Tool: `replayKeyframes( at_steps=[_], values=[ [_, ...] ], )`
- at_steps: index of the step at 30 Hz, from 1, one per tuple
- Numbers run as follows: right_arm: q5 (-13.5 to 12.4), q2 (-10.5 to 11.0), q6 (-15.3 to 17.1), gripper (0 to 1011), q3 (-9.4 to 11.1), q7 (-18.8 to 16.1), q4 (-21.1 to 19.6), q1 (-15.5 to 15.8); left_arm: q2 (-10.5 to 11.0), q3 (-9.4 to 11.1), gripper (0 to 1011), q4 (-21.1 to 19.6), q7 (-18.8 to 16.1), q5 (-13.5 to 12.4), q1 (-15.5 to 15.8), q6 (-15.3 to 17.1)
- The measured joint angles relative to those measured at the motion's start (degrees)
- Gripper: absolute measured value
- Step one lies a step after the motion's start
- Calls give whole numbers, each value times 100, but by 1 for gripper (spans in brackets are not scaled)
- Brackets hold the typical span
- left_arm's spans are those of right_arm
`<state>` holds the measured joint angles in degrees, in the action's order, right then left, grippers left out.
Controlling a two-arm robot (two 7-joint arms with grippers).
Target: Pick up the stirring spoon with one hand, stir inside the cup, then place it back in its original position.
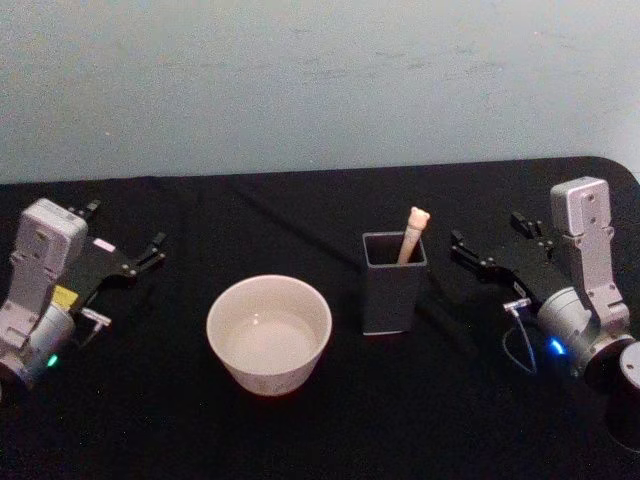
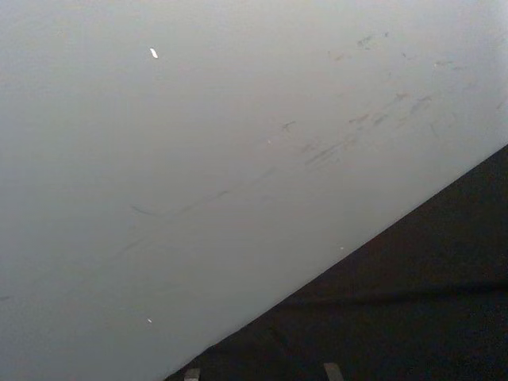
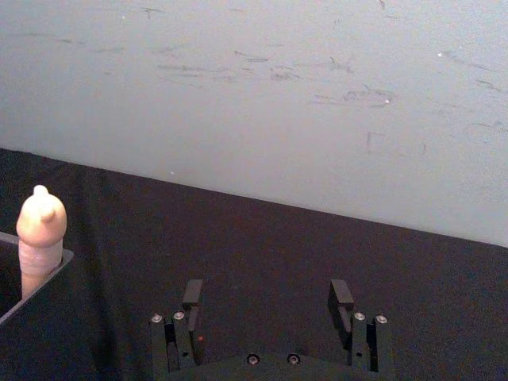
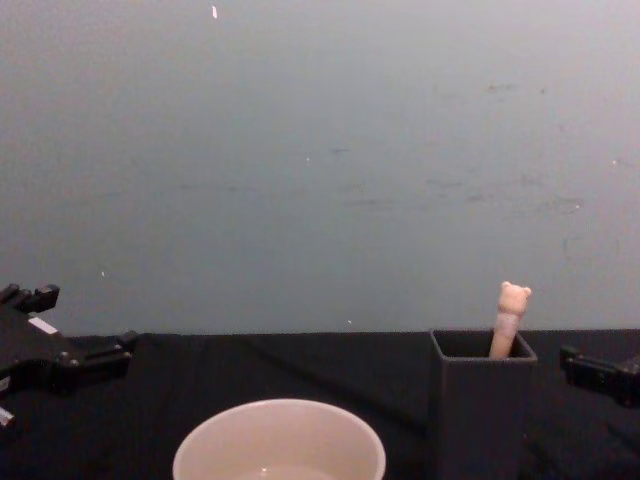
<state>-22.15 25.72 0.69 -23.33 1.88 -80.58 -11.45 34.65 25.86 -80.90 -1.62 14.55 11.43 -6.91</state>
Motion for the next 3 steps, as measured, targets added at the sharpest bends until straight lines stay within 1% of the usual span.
replayKeyframes(
  at_steps=[3],
  values=[
    [0, 0, 0, 1002, 0, 0, 0, 0, 0, 0, 1001, 0, 0, 0, 0, 0]
  ],
)
